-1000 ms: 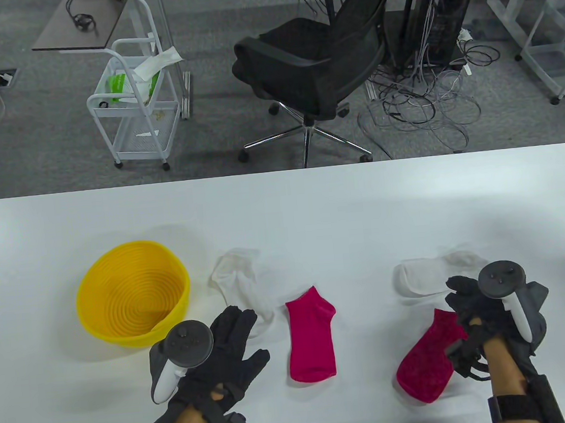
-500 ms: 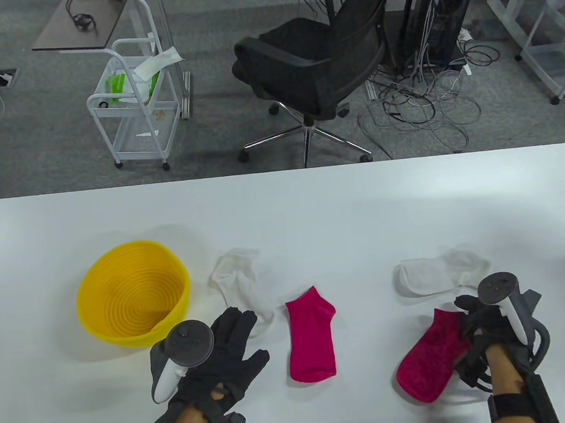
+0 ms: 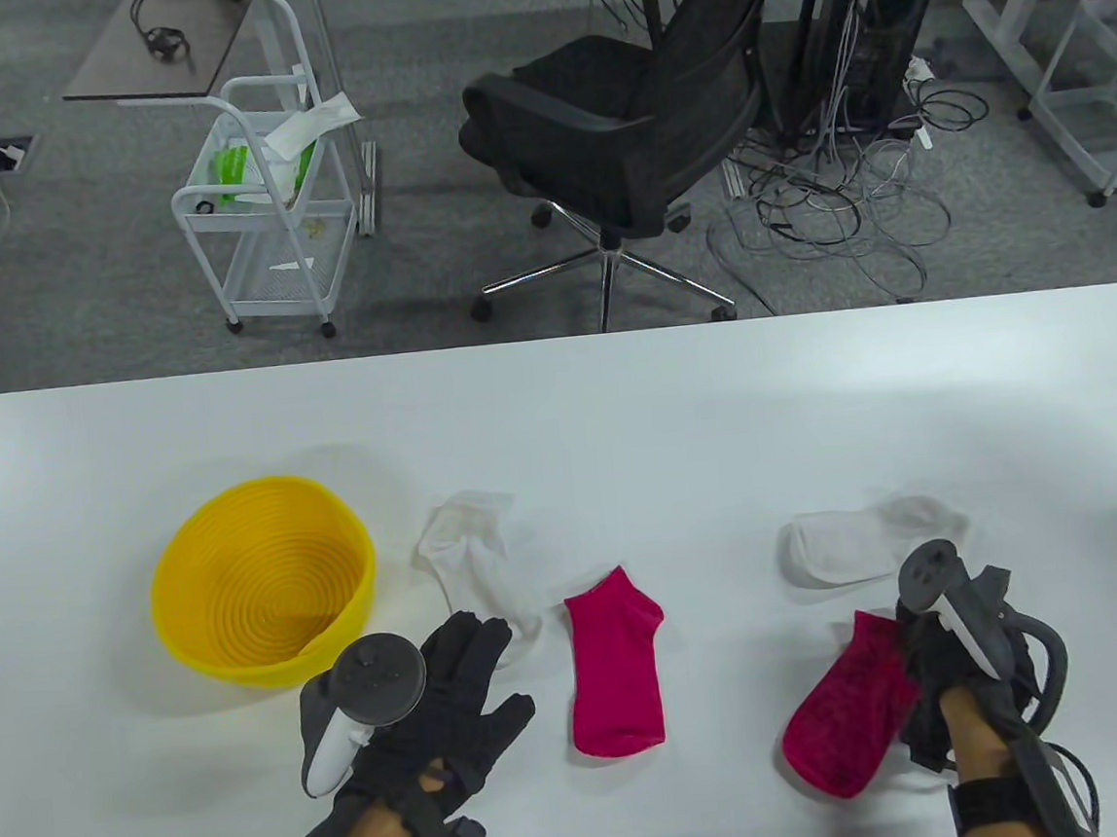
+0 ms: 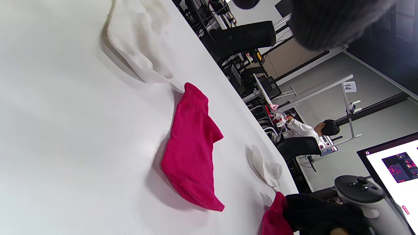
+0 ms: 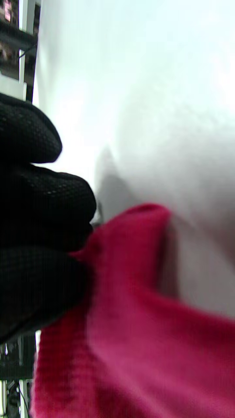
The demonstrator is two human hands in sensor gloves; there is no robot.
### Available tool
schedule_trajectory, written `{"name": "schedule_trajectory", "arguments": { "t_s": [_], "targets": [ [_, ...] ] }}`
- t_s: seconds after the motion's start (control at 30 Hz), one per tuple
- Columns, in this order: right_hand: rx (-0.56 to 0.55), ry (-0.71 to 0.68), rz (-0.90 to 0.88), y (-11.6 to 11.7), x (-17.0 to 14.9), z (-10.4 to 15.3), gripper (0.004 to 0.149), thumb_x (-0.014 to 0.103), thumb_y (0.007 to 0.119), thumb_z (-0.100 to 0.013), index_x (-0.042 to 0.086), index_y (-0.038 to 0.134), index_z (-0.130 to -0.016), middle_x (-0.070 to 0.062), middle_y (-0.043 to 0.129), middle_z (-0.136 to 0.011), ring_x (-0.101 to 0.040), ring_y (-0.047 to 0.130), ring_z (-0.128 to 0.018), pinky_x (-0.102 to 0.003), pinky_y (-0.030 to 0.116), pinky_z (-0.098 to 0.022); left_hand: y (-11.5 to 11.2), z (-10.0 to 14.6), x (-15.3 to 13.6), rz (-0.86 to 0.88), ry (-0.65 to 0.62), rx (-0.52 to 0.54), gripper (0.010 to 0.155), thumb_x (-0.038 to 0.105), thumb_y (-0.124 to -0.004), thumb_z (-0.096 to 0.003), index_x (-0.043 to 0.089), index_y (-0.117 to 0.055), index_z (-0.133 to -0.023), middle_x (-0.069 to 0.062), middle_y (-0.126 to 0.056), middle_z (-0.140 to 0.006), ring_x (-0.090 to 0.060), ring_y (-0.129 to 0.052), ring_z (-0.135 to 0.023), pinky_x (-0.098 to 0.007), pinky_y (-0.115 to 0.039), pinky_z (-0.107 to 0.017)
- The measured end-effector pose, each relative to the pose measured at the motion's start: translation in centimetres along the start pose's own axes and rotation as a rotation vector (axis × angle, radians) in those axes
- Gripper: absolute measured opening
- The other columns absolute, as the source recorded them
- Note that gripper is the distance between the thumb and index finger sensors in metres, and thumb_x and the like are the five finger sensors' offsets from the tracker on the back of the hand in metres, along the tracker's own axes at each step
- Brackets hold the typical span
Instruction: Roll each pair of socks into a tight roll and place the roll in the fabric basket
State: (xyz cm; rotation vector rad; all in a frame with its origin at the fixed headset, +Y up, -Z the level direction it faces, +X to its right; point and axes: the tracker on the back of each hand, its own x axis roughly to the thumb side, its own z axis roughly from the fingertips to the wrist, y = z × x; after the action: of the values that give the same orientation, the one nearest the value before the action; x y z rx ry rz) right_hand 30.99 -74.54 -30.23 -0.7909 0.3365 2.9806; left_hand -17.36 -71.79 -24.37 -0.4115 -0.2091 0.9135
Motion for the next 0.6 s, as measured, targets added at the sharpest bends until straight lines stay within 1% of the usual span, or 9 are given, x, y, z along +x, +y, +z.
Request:
{"name": "schedule_trajectory", "arguments": {
  "t_s": [0.07, 0.33, 0.37, 0.47, 0.6],
  "targets": [
    [0.012, -0.037, -0.027, -1.0, 0.3, 0.5, 0.041, 0.035, 0.089, -0.039, 0.041, 0.081, -0.078, 0.008, 0.097, -0.079, -0.015, 0.101, -0.067, -0.05, 0.077, -0.061, 0.0, 0.0, 0.0, -0.002, -0.002, -0.003, 0.08, 0.059, -0.072, -0.0395, 0.033, -0.036, -0.106, -0.001, -0.013, -0.115, -0.03, -0.012, -0.11, -0.057, -0.016, -0.074],
    [0.076, -0.198, -0.219, -4.7, 1.9, 2.9, 0.043, 0.033, 0.088, -0.04, 0.04, 0.08, -0.081, 0.007, 0.092, -0.084, -0.016, 0.096, -0.07, -0.051, 0.074, -0.062, -0.1, 0.0, 0.0, -0.005, -0.009, -0.009, 0.08, 0.059, -0.072, -0.0395, 0.033, -0.036, -0.106, -0.001, -0.015, -0.115, -0.031, -0.012, -0.11, -0.056, -0.016, -0.074],
    [0.077, -0.205, -0.227, -4.9, 2.0, 3.0, 0.043, 0.033, 0.088, -0.04, 0.04, 0.08, -0.082, 0.007, 0.091, -0.084, -0.016, 0.096, -0.07, -0.051, 0.074, -0.062, -0.1, 0.0, 0.0, -0.005, -0.009, -0.009, 0.08, 0.059, -0.072, -0.0395, 0.033, -0.037, -0.106, -0.001, -0.015, -0.115, -0.031, -0.012, -0.11, -0.056, -0.016, -0.074],
    [0.062, -0.27, -0.27, -6.5, 2.8, 4.1, 0.042, 0.034, 0.086, -0.041, 0.039, 0.081, -0.082, 0.006, 0.091, -0.084, -0.016, 0.096, -0.069, -0.051, 0.074, -0.062, -0.1, 0.0, 0.0, -0.005, -0.009, -0.009, 0.08, 0.059, -0.072, -0.0396, 0.033, -0.037, -0.106, -0.001, -0.015, -0.115, -0.031, -0.012, -0.11, -0.056, -0.016, -0.074],
    [0.058, -0.384, -0.325, -9.0, 4.3, 6.2, 0.04, 0.036, 0.084, -0.042, 0.038, 0.081, -0.082, 0.005, 0.092, -0.083, -0.016, 0.097, -0.066, -0.051, 0.075, -0.061, -0.2, 0.0, 0.0, -0.003, -0.01, -0.01, 0.08, 0.059, -0.072, -0.0395, 0.033, -0.037, -0.106, -0.001, -0.015, -0.115, -0.031, -0.012, -0.11, -0.056, -0.017, -0.074]
  ]
}}
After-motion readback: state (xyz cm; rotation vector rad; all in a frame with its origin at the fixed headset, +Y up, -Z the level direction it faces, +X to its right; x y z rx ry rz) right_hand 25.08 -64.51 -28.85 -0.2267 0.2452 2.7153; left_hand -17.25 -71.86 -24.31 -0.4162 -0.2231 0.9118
